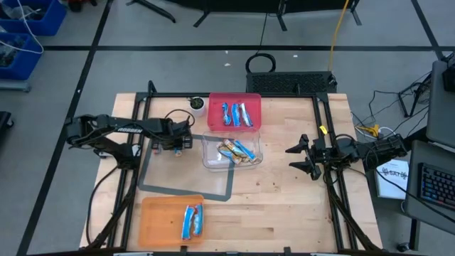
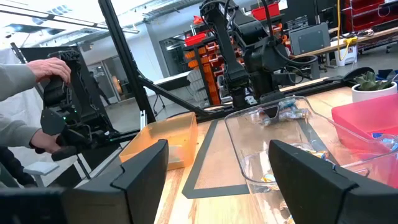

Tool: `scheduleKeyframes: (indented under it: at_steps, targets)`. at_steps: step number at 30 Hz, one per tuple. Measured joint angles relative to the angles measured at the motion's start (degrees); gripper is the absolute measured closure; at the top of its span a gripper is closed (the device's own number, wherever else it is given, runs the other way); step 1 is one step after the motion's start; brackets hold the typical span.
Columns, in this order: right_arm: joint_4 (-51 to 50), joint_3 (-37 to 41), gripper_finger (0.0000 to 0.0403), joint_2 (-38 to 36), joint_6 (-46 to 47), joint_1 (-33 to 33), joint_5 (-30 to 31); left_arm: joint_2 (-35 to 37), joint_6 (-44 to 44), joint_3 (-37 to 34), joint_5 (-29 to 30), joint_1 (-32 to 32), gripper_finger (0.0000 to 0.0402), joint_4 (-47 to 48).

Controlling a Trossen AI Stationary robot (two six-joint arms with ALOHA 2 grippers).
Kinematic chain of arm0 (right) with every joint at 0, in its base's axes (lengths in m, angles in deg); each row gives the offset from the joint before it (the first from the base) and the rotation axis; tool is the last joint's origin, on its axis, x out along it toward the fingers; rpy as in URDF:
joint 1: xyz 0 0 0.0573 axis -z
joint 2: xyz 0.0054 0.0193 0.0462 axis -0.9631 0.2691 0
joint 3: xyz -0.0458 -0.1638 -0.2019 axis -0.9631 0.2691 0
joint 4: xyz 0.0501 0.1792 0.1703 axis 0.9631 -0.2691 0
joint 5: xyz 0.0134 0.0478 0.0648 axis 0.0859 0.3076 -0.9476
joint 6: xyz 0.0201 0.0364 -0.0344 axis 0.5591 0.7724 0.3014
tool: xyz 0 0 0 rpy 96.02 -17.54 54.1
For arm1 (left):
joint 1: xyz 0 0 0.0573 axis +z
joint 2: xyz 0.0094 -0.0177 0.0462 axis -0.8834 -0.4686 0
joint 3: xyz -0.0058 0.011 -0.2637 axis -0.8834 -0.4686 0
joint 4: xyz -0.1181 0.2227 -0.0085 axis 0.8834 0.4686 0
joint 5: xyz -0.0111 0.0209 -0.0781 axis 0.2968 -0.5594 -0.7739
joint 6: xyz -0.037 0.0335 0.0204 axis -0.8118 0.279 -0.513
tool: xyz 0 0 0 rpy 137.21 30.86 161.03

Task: Pick and place Granola Bars by type
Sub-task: Put the yellow granola bar into the transparent bin

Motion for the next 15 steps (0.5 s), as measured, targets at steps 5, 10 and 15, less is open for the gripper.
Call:
scheduleKeyframes:
  at_steps: [5,10,15]
  targets:
    - [-0.02,0.00,0.0135,0.01,0.00,-0.01,-0.02,0.00,1.00,0.00,-0.26,0.00,0.0386,-0.04]
    - [0.00,0.00,0.0135,0.00,0.00,0.00,-0.02,0.00,1.67,0.00,-2.37,0.02,0.0381,0.27]
    - [0.00,0.05,0.0135,0.00,0.00,-0.01,0.00,1.35,2.15,1.33,-5.21,-1.33,0.0392,1.29]
